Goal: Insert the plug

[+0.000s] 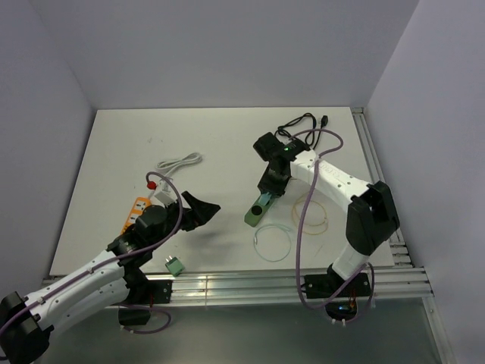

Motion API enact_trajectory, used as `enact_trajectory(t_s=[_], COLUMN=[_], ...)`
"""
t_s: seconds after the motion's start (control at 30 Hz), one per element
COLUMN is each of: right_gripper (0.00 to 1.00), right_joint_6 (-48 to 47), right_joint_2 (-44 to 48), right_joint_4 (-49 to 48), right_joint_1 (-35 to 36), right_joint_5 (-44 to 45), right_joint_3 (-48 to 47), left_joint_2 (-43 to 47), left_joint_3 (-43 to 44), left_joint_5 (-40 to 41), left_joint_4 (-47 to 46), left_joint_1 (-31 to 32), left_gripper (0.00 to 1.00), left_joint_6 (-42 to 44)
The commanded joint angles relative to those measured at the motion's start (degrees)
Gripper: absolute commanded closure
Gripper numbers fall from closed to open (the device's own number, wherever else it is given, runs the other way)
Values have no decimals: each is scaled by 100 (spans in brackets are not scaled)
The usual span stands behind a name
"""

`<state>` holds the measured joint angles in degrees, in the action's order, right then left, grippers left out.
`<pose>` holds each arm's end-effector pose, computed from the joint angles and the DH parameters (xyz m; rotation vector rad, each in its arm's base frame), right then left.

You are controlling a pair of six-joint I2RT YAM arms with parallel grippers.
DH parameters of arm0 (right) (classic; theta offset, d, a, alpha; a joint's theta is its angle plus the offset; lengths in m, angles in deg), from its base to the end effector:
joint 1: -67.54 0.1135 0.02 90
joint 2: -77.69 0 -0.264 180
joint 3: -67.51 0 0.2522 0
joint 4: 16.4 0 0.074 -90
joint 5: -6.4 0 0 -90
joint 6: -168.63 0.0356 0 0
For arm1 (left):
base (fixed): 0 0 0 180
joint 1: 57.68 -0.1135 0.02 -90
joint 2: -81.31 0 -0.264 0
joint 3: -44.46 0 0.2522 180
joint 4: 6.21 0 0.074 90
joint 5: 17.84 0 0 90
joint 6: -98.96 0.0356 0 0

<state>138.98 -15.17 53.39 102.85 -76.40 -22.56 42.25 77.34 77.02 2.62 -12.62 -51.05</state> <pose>0.2619 0.1800 0.2606 0.6420 2.7648 0.2024 0.1233 -0.1193 0.2244 -0.3261 1.9829 -1.1712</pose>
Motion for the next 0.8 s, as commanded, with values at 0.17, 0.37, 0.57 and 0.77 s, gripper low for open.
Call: enact_trajectory(t_s=[0.17,0.37,0.57,0.77], right_gripper=[100,100,100,100], right_joint_6=[46,222,222,187], right_joint_2=[-610,-725,-865,-936], right_joint_4=[338,427,417,259], right_joint_1=[-59,-68,-86,-77], right_joint_5=[210,528,642,703], right_joint_3=[-621,-841,-867,-841], left_joint_2=[216,250,277,295], left_joint_3=[-162,-180,-154,-180], left_joint_5=[76,102,67,6], left_joint_4=[-245,-254,-237,-245], left_joint_1=[12,20,21,21], left_gripper=[14,13,13,14], left_joint_6=[165,244,262,218])
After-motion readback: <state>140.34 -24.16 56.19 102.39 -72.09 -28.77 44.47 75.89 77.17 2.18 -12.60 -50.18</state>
